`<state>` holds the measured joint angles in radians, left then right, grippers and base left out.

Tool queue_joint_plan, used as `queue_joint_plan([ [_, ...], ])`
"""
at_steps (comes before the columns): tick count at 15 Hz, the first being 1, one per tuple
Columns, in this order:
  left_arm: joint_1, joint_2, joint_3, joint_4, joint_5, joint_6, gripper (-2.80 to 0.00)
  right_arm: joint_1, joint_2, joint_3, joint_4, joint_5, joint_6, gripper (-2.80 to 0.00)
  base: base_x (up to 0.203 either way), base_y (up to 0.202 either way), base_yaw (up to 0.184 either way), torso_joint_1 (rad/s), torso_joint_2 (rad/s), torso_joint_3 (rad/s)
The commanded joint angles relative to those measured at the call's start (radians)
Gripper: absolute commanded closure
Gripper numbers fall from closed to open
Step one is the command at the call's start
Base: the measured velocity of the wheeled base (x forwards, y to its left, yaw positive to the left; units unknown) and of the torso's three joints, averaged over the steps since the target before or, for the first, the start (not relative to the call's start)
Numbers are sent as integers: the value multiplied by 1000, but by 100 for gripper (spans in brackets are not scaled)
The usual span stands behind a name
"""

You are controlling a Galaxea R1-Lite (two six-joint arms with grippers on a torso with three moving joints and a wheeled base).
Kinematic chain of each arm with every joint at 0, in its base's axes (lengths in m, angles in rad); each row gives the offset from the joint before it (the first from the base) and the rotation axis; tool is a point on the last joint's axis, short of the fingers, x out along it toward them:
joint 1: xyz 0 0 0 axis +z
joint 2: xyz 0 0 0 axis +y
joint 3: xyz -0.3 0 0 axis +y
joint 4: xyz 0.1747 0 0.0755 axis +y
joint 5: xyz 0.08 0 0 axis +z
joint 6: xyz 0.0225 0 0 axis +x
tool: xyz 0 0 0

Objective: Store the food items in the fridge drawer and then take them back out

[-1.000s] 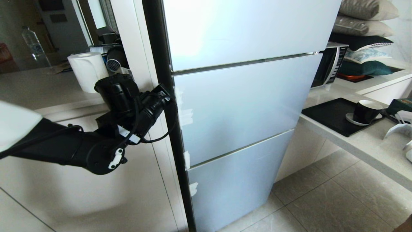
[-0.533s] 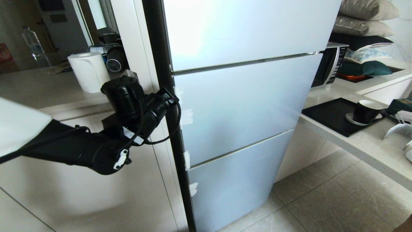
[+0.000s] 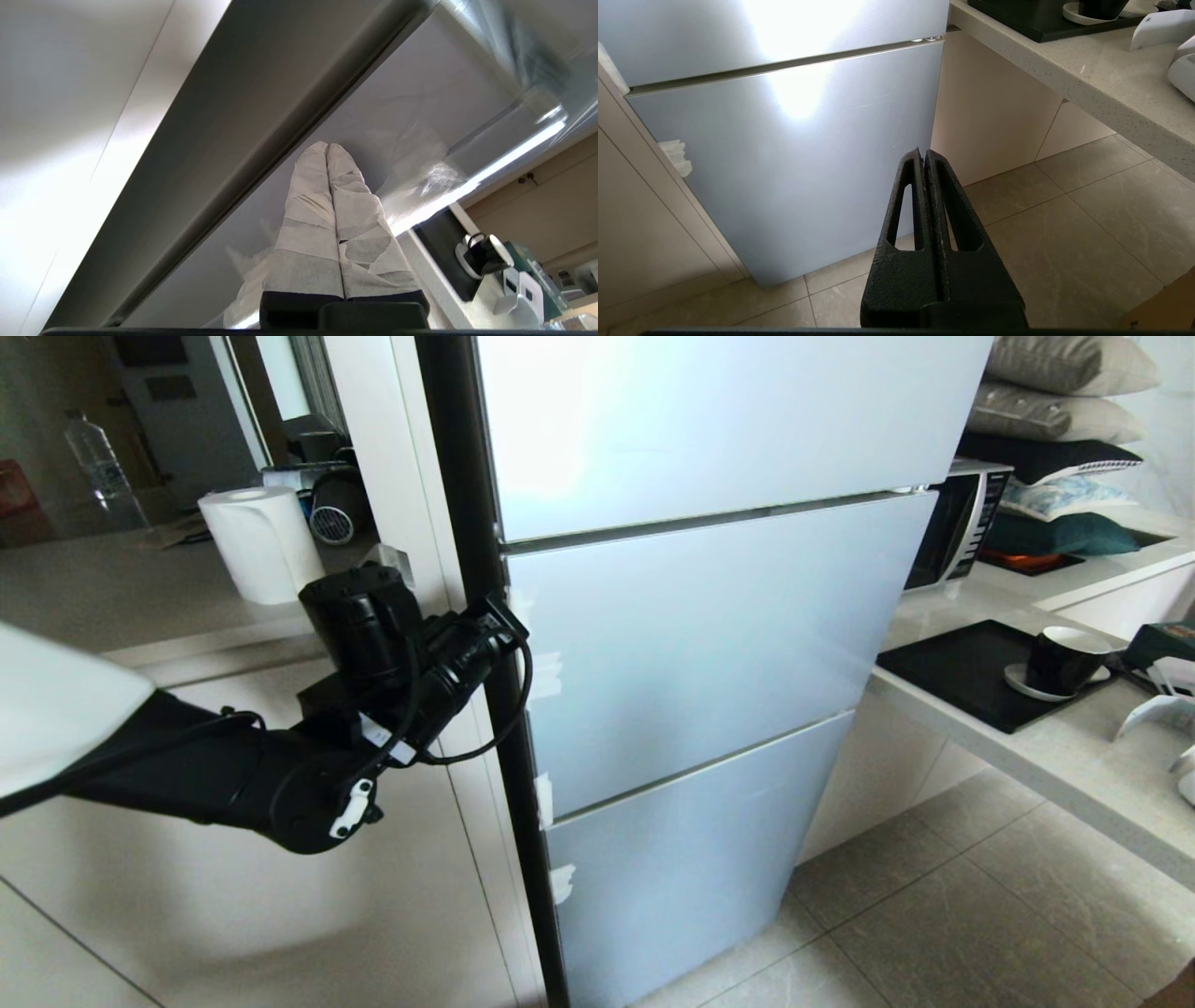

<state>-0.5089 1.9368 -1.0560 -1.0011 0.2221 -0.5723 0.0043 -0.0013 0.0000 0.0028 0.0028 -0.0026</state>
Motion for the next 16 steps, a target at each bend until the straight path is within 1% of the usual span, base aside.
queue_joint_plan([
  [1,-8,-1,8,1,-7,-4,0,0,1,0,0,0,-1,0,0,0,0,0,0,0],
  [5,-16,-4,8,2,-7,-3,0,0,1,0,0,0,-1,0,0,0,0,0,0,0],
  [8,-45,-7,10,2,-7,-3,0,0,1,0,0,0,-1,0,0,0,0,0,0,0],
  [12,-62,-12,24,2,-6,1,0,0,1,0,0,0,-1,0,0,0,0,0,0,0],
  [16,-106,-43,56,4,0,12,0,0,1,0,0,0,-1,0,0,0,0,0,0,0],
])
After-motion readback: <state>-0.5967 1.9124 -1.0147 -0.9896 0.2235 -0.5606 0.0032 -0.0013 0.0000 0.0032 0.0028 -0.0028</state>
